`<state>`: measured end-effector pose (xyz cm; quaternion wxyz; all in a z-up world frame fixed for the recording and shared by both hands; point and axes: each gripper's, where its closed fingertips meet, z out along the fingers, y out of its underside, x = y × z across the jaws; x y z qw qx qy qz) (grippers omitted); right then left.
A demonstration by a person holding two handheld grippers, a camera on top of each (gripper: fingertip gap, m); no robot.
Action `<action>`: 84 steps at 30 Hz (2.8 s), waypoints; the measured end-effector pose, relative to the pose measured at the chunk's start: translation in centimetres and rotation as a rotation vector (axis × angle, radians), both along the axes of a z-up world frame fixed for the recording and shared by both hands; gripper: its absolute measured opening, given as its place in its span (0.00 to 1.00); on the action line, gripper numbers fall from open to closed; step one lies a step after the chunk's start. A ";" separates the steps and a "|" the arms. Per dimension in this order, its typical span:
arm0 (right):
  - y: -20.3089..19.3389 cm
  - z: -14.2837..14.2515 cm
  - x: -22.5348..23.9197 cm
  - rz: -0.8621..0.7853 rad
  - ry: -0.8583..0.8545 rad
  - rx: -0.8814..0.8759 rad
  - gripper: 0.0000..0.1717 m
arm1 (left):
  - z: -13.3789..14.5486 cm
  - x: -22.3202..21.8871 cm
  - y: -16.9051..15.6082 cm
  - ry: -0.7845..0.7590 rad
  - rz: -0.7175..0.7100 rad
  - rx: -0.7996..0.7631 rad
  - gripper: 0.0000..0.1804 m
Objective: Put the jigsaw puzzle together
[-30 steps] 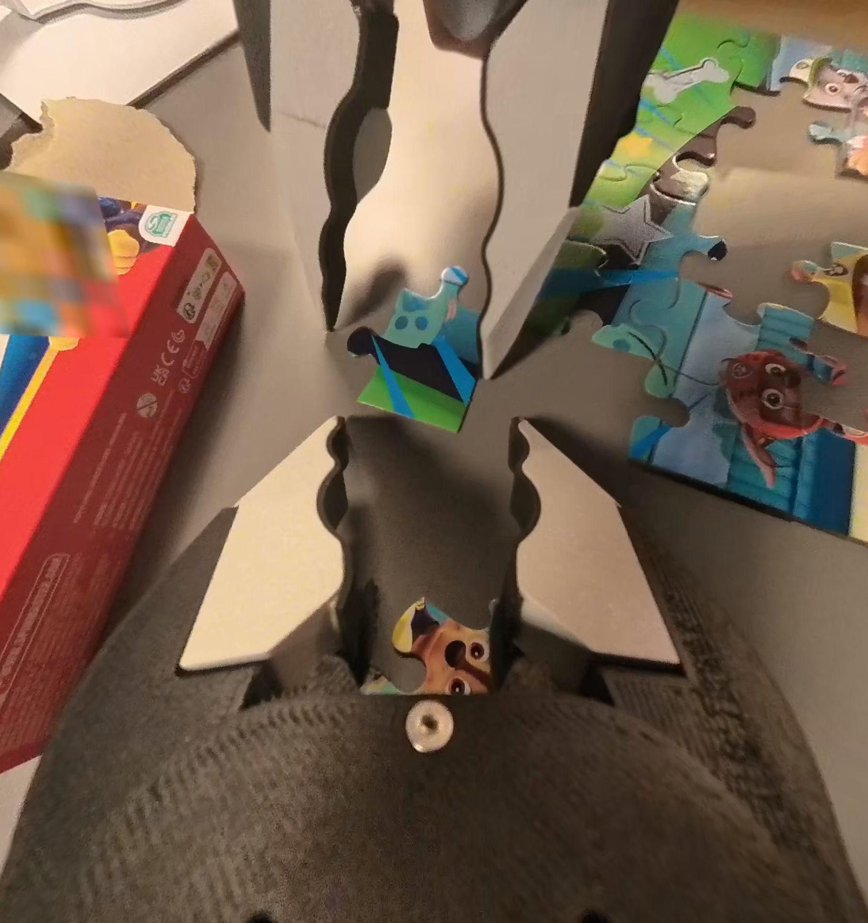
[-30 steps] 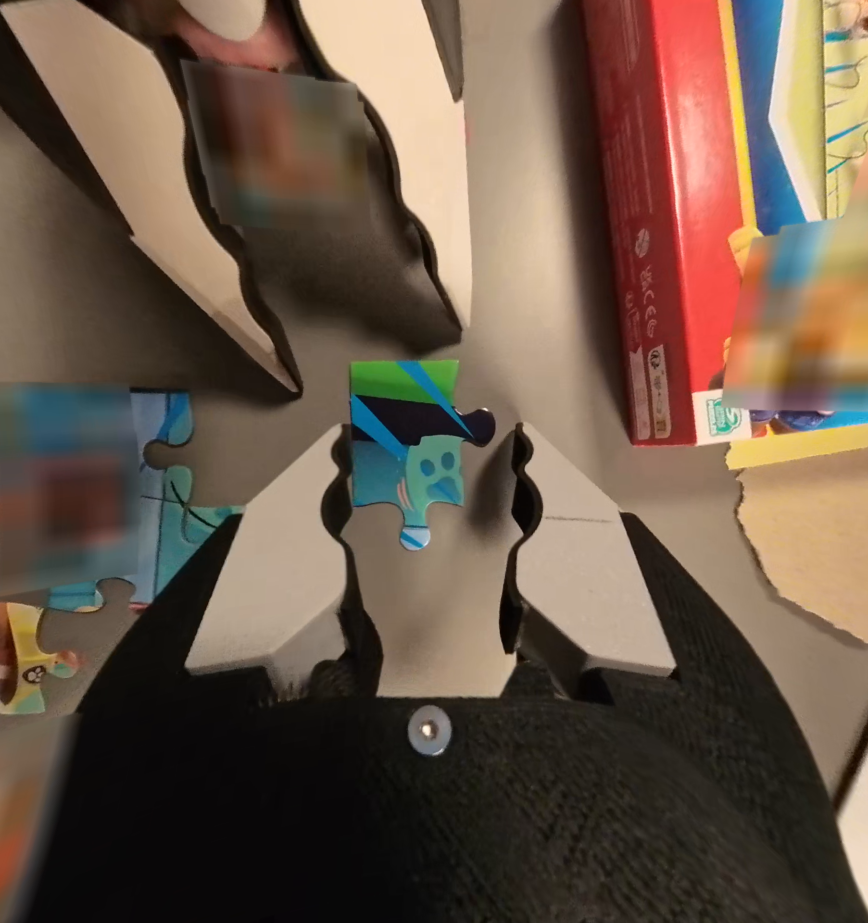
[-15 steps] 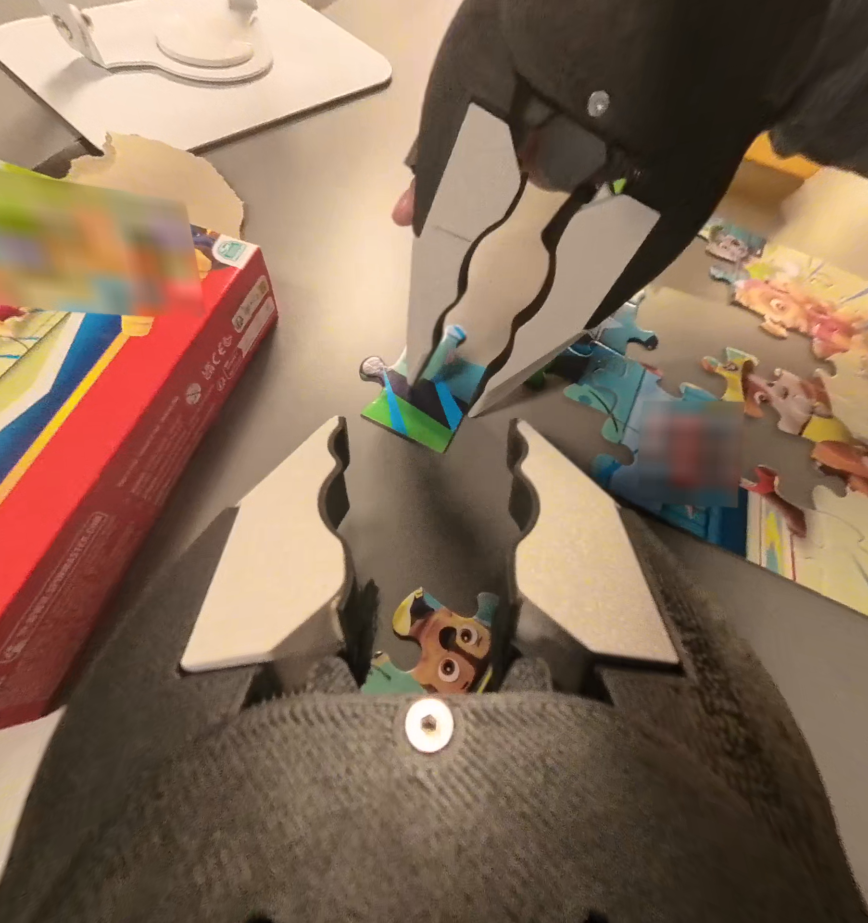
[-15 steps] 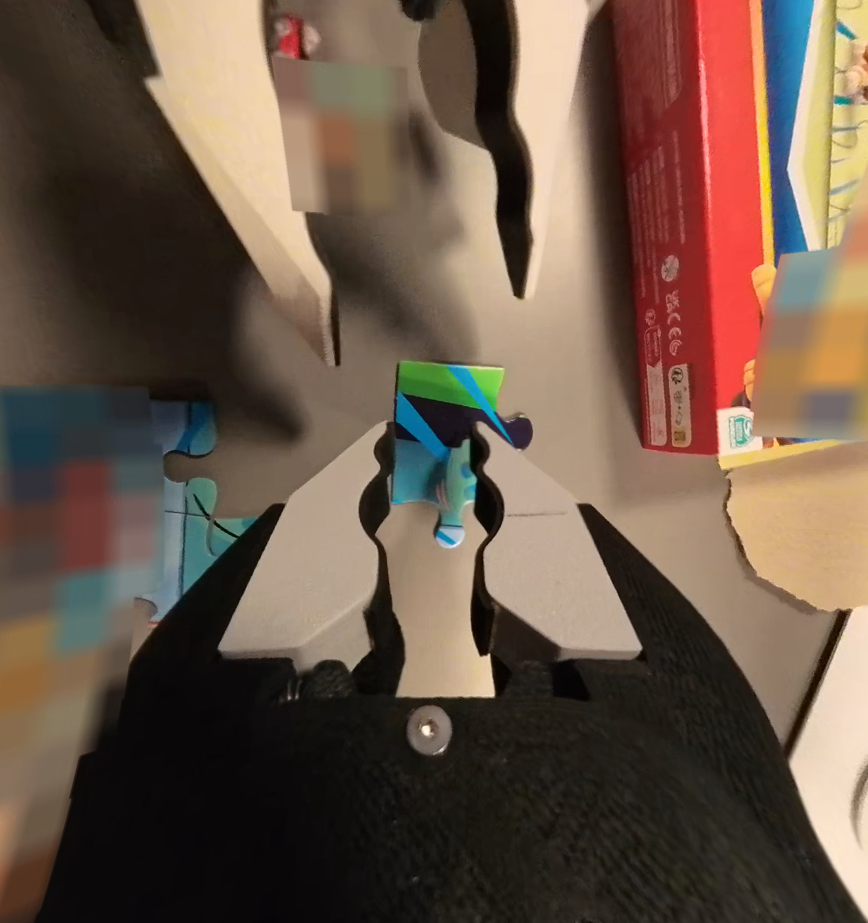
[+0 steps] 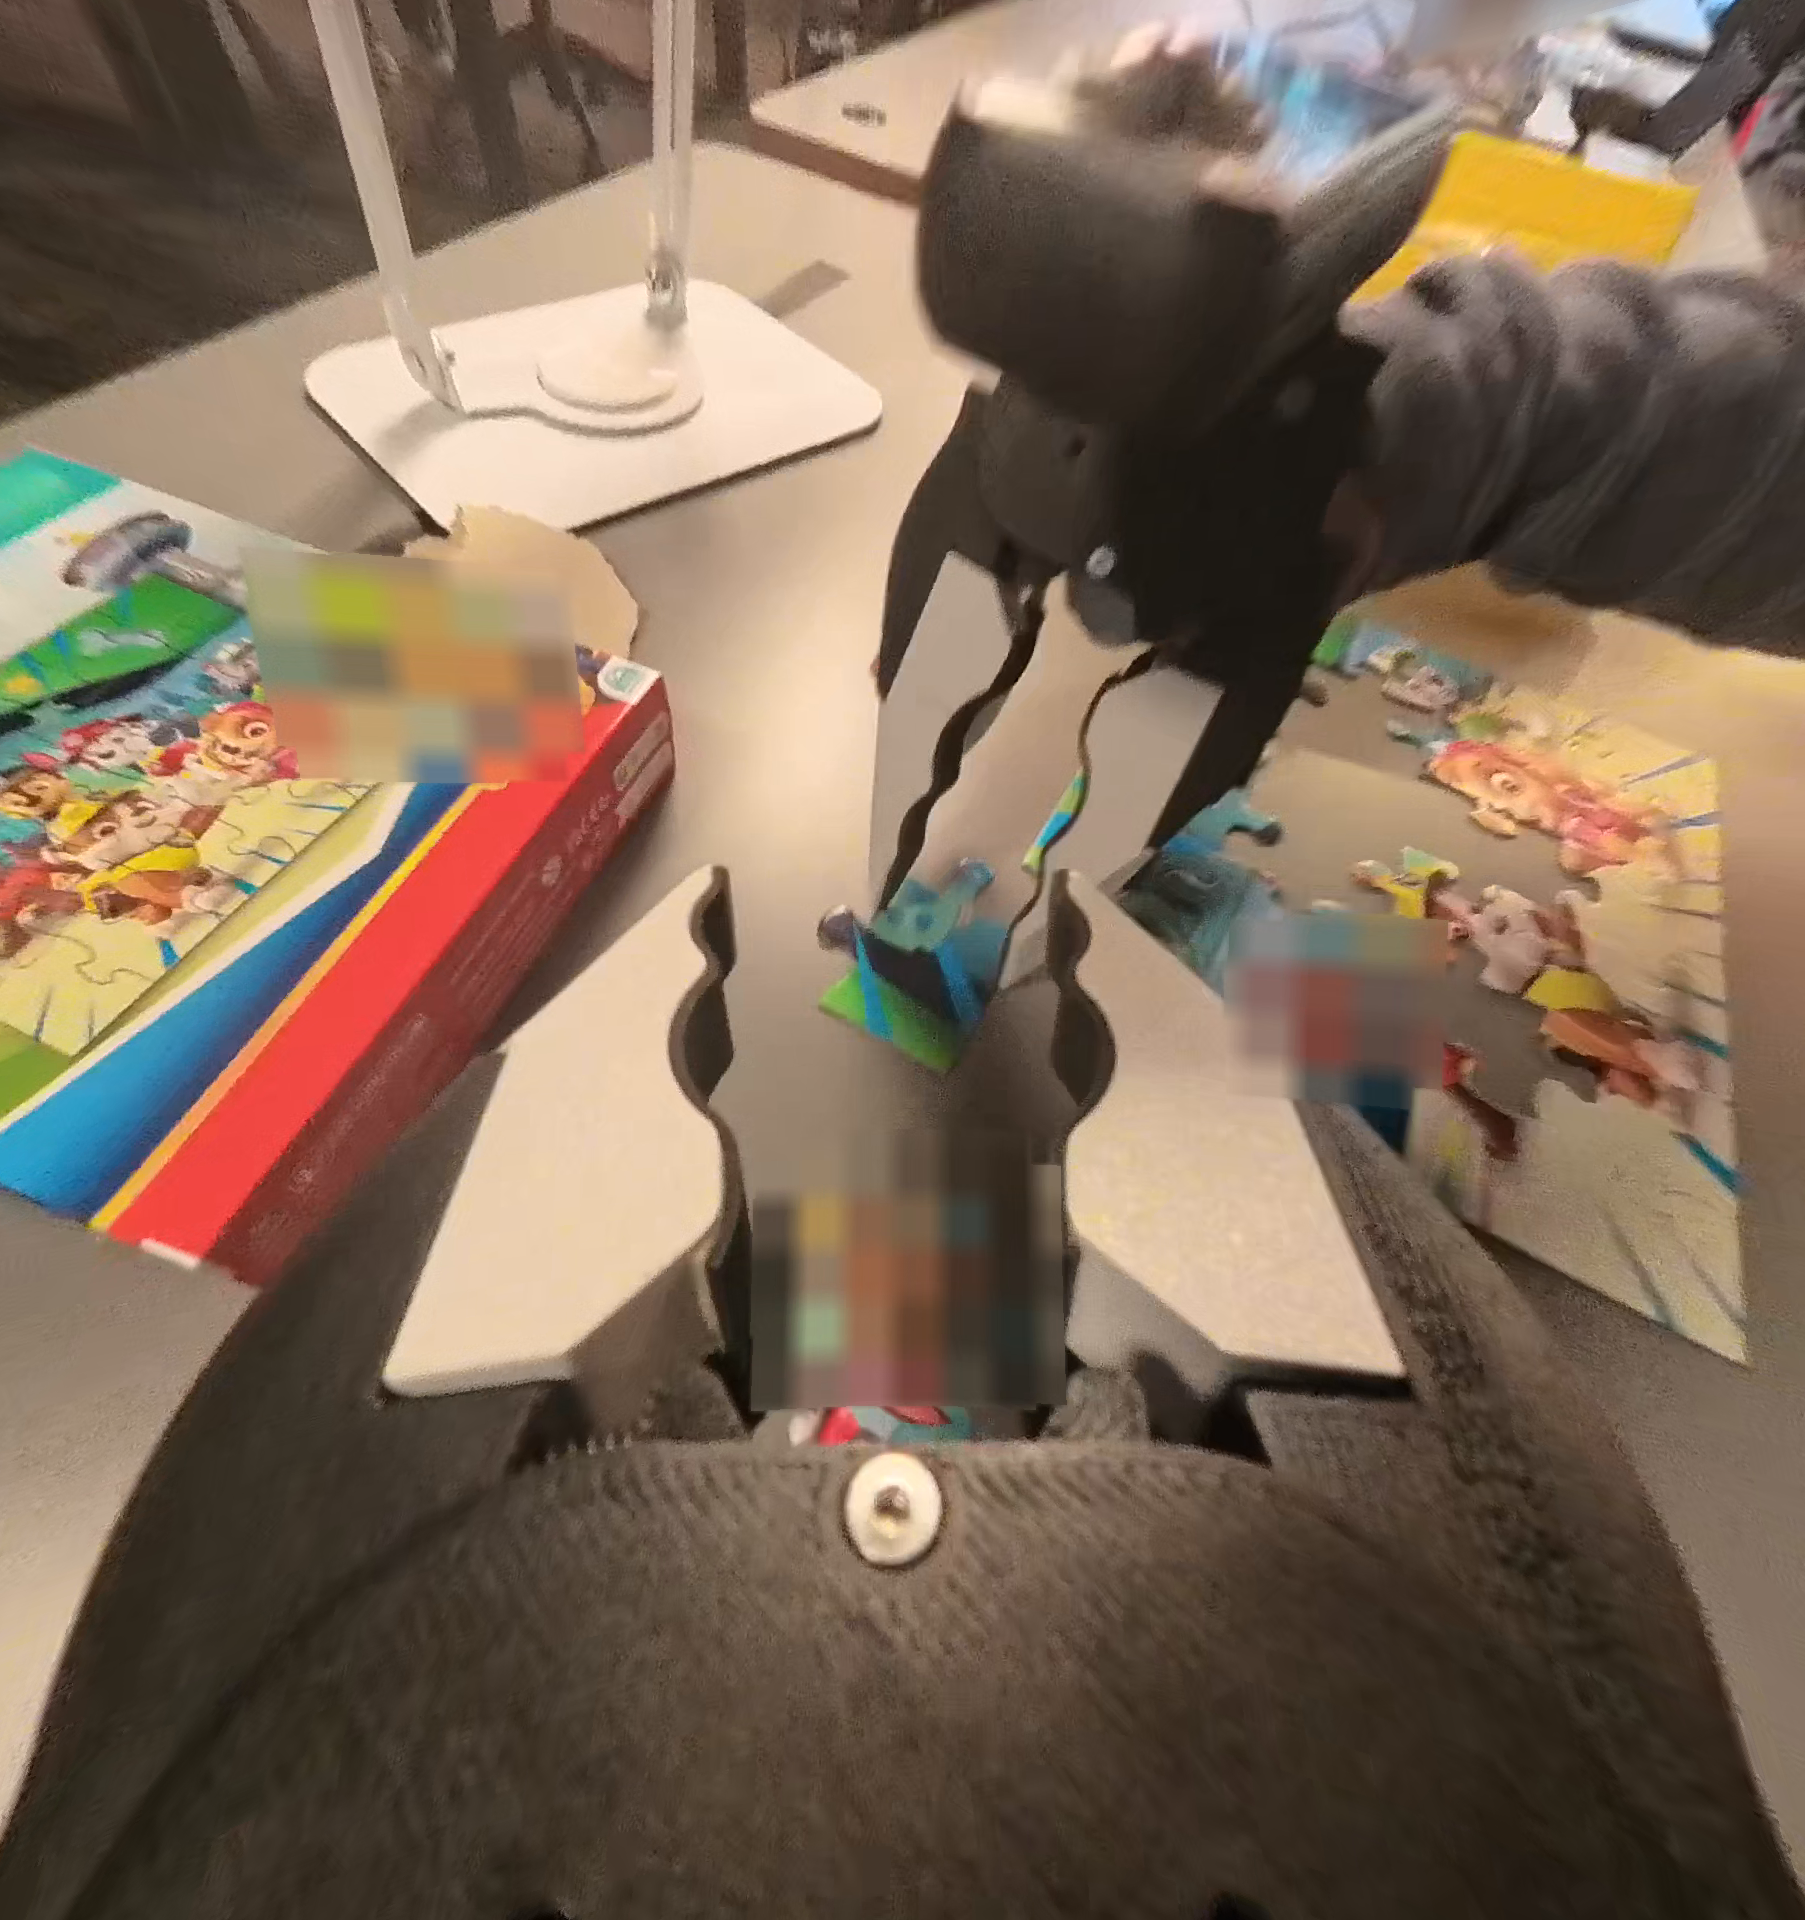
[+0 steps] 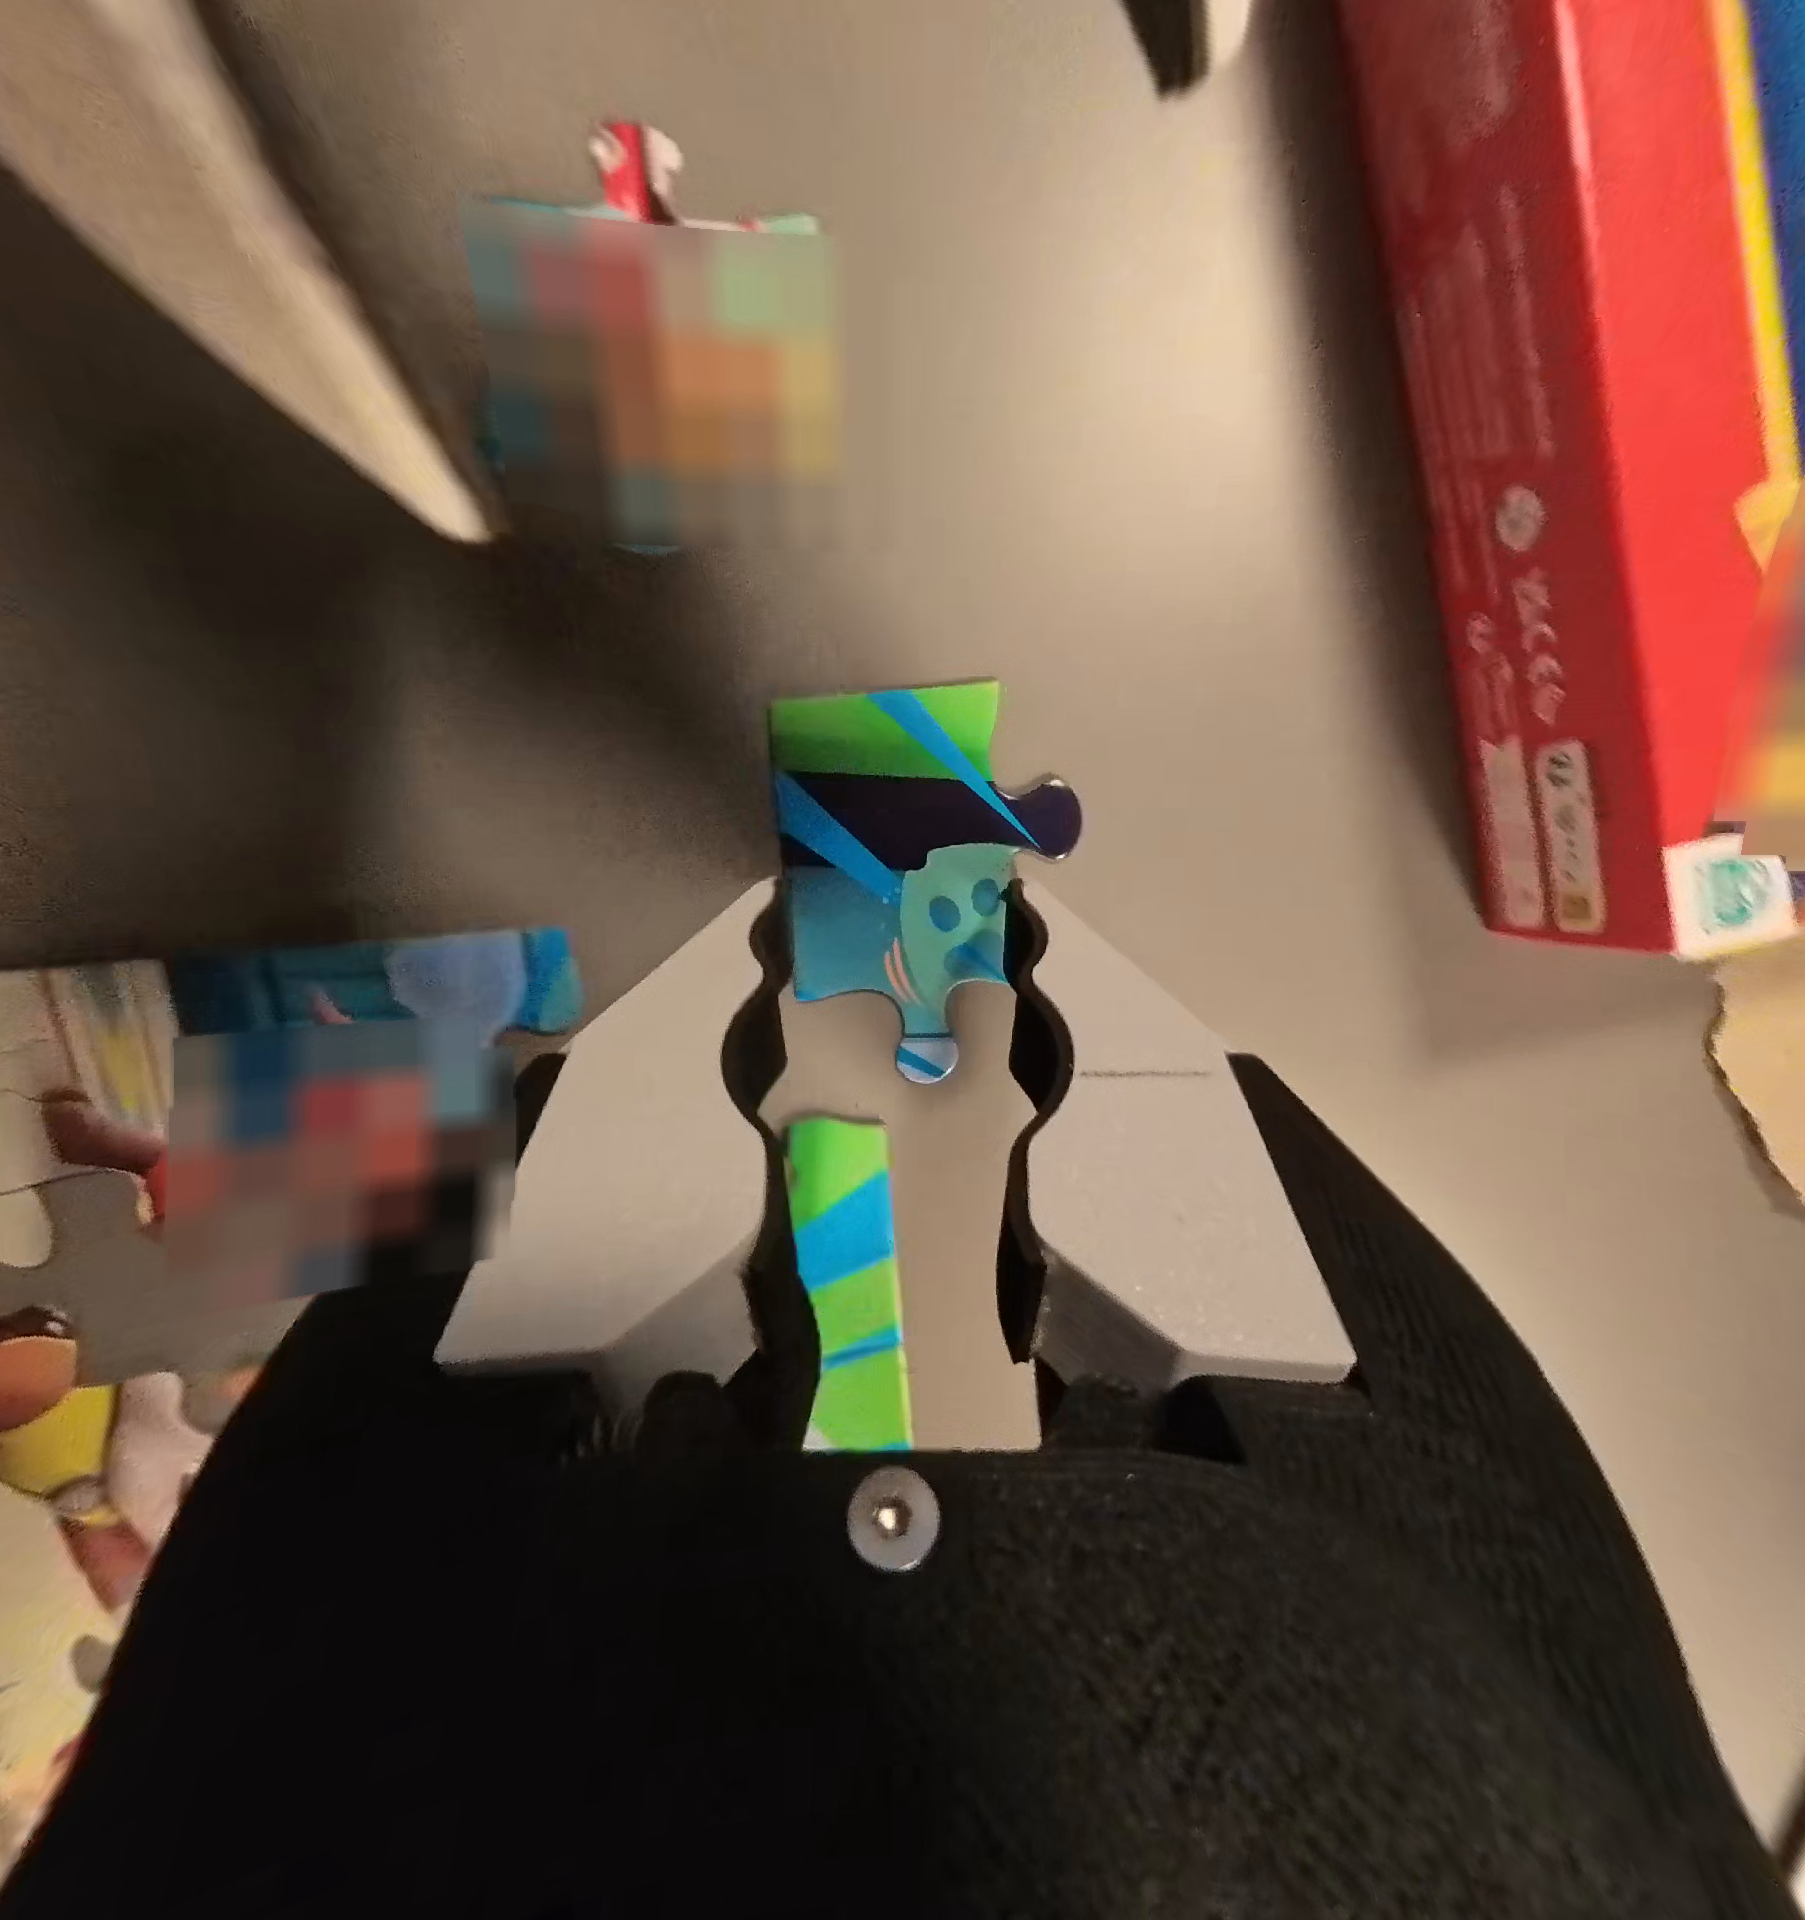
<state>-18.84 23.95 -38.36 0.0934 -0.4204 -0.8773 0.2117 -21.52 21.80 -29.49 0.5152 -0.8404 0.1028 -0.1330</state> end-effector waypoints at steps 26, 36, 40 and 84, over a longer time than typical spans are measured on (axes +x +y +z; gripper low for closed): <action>-17.7 0.2 6.5 0.115 0.090 -0.057 0.00 | -3.6 16.0 -26.0 0.374 0.255 0.043 0.36; -20.0 0.3 7.9 0.071 0.100 -0.101 0.00 | -5.7 18.3 -26.3 0.592 0.199 0.018 0.43; -22.8 1.5 9.2 0.125 0.135 -0.215 0.00 | -6.6 18.8 -26.3 0.657 0.149 0.004 0.43; -11.7 13.7 15.1 -0.116 0.299 -1.240 0.00 | 3.9 18.1 -12.1 0.324 -0.002 0.427 0.44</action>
